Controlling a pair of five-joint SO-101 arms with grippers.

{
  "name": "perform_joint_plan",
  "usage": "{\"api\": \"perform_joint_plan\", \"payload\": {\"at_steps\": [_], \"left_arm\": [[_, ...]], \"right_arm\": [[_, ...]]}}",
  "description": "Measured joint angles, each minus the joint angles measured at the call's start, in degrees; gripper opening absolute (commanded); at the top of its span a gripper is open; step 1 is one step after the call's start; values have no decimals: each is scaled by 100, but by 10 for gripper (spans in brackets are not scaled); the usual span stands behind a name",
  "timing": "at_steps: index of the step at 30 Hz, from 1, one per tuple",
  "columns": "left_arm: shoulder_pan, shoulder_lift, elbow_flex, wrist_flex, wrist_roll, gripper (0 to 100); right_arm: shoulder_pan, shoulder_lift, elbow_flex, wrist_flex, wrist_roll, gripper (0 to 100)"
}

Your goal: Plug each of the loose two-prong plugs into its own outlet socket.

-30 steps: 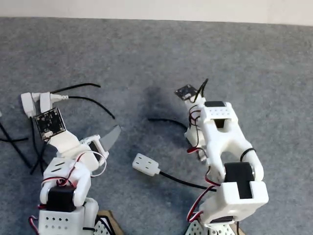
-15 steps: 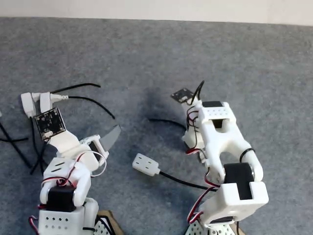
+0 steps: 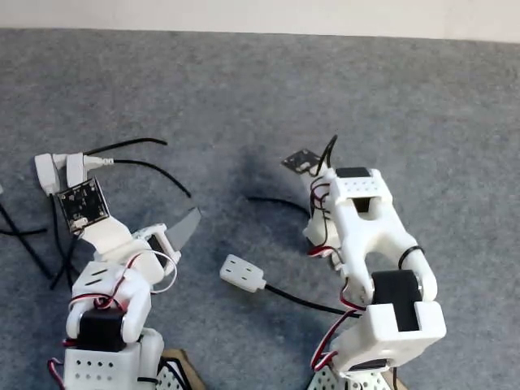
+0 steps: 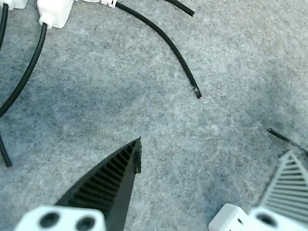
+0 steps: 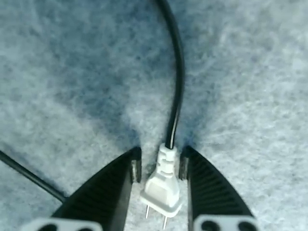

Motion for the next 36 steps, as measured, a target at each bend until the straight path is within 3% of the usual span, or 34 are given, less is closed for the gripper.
{"api": "perform_joint_plan", "payload": {"at_steps": [2,18,24,30,36], "left_arm": [[0,0,0,0,0,411],[0,0,0,0,0,411],[0,0,-105,0,0,411],[299,132,-1099,633,0,413],[897,1424,-2031,949,0,469]], "right_arm": [[9,0,0,0,9,0],[132,-149,-325,255,273,5],[-176,-1785,-1292,413,-1521,5],[-1547,-3798,-1037,44,-2796,5],[-2681,-5178,44,-1099,-3631,5]]}}
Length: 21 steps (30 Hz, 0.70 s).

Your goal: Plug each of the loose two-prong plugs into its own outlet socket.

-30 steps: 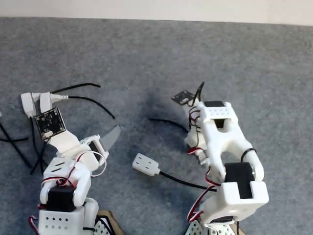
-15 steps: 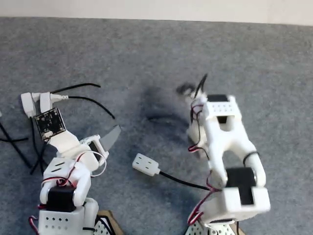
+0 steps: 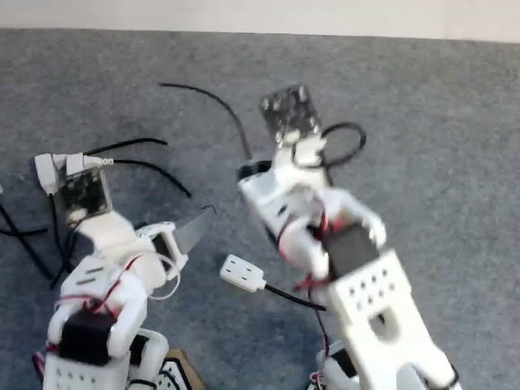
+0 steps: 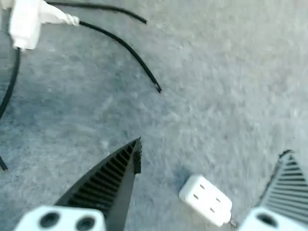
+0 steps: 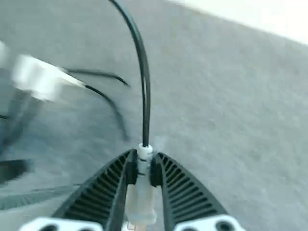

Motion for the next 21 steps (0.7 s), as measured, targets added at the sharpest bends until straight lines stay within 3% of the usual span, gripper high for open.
{"api": "perform_joint_plan", "payload": {"at_steps": [4,11,21], "left_arm": [[457,730,-413,0,0,500],[1046,853,-659,0,-26,500],[1064,642,-563,97,-466,499]], "right_arm": [[-167,-589,756,-677,-62,5],[-141,-879,1785,-1582,-62,5],[44,-914,2031,-1820,149,5]]}}
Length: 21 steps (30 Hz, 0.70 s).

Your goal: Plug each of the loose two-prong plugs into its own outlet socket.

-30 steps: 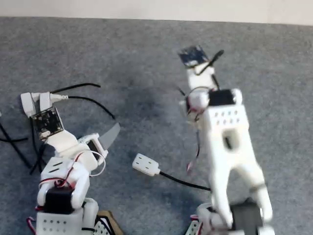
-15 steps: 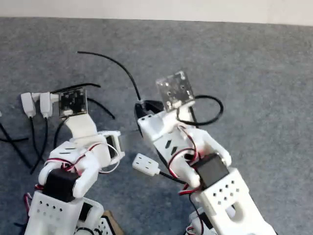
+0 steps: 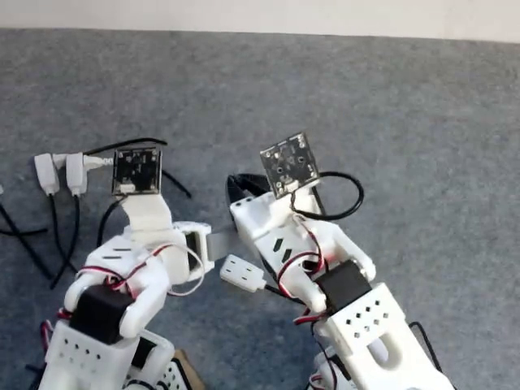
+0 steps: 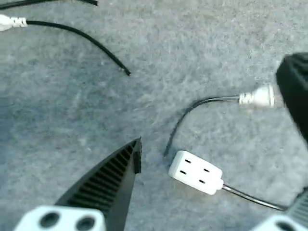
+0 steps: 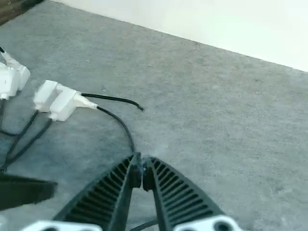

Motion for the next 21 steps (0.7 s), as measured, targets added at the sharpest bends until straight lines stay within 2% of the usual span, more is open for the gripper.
{"api": "perform_joint_plan", "payload": {"at_steps": [4,6,8,11,17,21], "left_arm": [[-686,-431,730,-88,-369,482],[-1257,-580,1143,-510,-431,444],[-1802,-598,1424,-1002,-440,416],[-2031,-519,1662,-1248,-167,404],[-2066,-211,1767,-1345,255,403],[-2075,-141,1767,-1345,387,403]], "right_arm": [[721,9,158,404,484,5],[985,185,378,484,571,5],[1064,615,422,484,589,5],[1081,1670,79,756,501,5],[1090,4413,-2295,2242,-1073,10],[1046,6048,-4246,3437,-2831,11]]}}
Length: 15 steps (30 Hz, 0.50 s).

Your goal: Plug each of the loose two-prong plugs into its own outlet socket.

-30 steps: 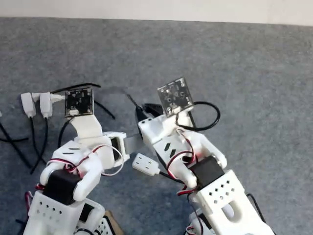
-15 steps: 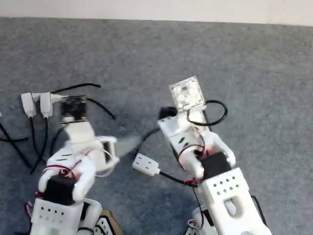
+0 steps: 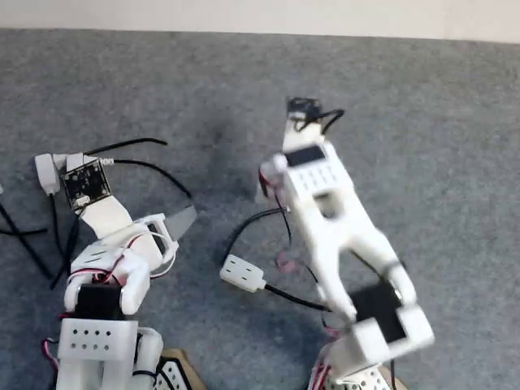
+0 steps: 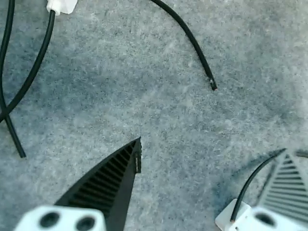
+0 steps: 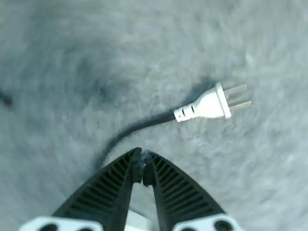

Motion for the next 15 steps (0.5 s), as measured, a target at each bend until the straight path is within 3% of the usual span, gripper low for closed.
{"api": "perform_joint_plan", "payload": {"at_steps": [4,9,15], "left_arm": [[97,0,88,0,0,402],[132,0,114,0,0,402],[185,0,114,0,0,402]], "right_arm": [[-114,1248,-1767,1204,-1635,11],[-141,2286,-3393,2268,-2673,23],[-53,2840,-3912,2585,-3270,224]]}}
